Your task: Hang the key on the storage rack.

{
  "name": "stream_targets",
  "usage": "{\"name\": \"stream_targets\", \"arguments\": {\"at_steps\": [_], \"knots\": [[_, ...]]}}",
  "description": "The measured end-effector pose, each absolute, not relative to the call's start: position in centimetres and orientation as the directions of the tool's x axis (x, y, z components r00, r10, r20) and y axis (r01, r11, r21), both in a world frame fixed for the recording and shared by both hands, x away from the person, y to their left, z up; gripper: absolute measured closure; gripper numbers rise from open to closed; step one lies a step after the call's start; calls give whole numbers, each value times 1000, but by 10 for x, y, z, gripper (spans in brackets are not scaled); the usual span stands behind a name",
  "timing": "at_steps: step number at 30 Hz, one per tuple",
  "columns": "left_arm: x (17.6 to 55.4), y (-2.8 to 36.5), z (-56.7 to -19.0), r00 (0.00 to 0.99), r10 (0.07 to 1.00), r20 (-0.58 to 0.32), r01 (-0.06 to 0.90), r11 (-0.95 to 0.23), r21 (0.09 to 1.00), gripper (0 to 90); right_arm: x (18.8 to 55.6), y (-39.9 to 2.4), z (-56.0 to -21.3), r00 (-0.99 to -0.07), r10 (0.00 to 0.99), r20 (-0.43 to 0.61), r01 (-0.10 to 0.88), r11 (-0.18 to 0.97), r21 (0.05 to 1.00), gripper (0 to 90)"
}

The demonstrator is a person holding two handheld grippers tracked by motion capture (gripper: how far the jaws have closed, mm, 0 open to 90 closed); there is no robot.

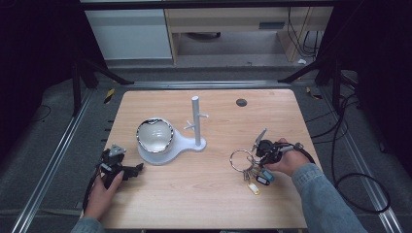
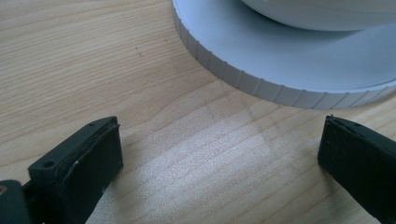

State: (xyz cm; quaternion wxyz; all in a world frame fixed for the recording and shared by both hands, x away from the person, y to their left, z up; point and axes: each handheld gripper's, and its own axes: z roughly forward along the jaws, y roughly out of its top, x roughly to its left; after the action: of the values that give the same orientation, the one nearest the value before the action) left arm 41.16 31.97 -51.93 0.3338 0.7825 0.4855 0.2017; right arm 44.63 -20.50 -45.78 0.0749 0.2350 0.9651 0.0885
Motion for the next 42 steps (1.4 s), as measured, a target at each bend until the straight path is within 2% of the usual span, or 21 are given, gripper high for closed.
{"name": "stream_targets", "arguments": {"at_steps": [14,18,25,32,42], "knots": [[412,320,-519,447,894,-8,625,-306,718,0,459,-200,-460,-894,444,-55,433,890,139,833],[412,320,-519,447,894,-8,625,-306,718,0,460,-200,-462,-893,448,-30,440,887,140,879],[412,320,-519,447,894,-8,625,-306,718,0,457,-199,-459,-894,447,-20,441,888,129,886],[412,320,-519,447,894,-8,625,-306,718,0,456,-196,-443,-897,440,-35,435,894,109,887],[412,320,-519,447,894,-8,625,-306,718,0,456,-188,-395,-910,408,-73,399,910,114,887]]}}
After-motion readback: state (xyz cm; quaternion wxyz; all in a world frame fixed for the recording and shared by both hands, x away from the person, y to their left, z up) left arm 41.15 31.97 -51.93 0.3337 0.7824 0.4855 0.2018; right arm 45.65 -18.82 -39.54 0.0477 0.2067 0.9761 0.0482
